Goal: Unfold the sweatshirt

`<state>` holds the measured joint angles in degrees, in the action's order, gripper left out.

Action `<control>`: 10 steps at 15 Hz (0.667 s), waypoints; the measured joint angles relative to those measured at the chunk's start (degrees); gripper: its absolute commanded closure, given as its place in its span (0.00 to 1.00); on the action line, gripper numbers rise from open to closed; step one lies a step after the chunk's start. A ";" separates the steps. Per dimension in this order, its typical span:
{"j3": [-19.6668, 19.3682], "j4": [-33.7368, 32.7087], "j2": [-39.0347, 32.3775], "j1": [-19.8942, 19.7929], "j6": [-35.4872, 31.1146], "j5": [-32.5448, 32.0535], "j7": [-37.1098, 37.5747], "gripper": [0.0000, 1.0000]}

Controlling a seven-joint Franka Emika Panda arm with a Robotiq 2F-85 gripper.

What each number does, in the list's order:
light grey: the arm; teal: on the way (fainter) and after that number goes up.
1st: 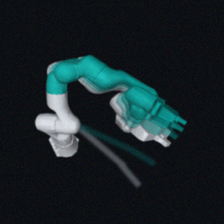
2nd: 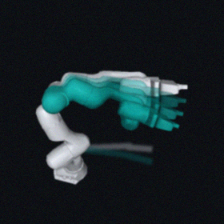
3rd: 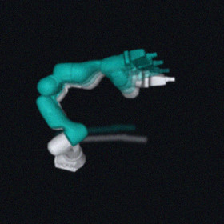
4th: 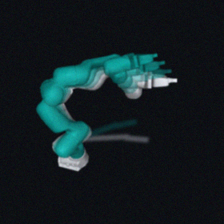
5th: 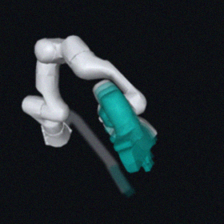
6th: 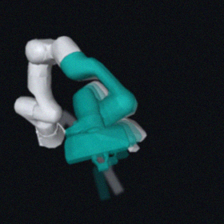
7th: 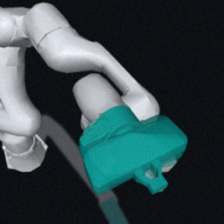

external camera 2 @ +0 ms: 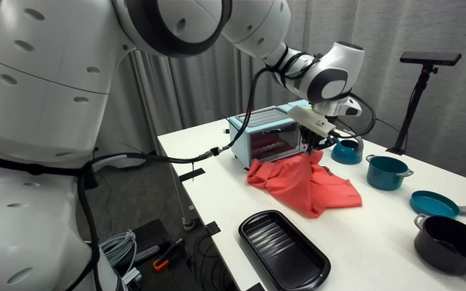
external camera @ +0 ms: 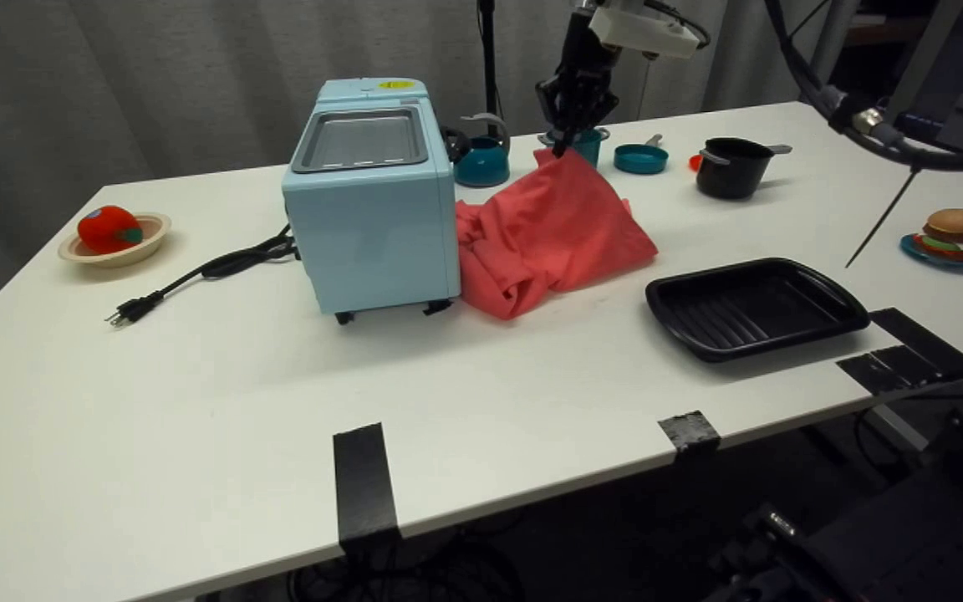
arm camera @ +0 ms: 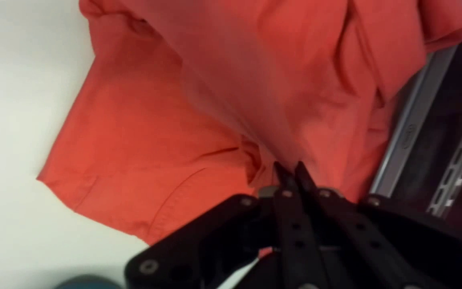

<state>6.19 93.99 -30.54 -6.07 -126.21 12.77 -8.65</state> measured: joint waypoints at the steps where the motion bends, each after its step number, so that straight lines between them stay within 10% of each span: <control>1: 0.74 0.74 1.73 -0.54 3.04 1.59 -2.26 0.99; 10: 1.28 15.76 14.90 -0.92 29.73 6.96 -17.22 0.99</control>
<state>7.47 109.75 -15.63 -6.98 -96.48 19.73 -25.87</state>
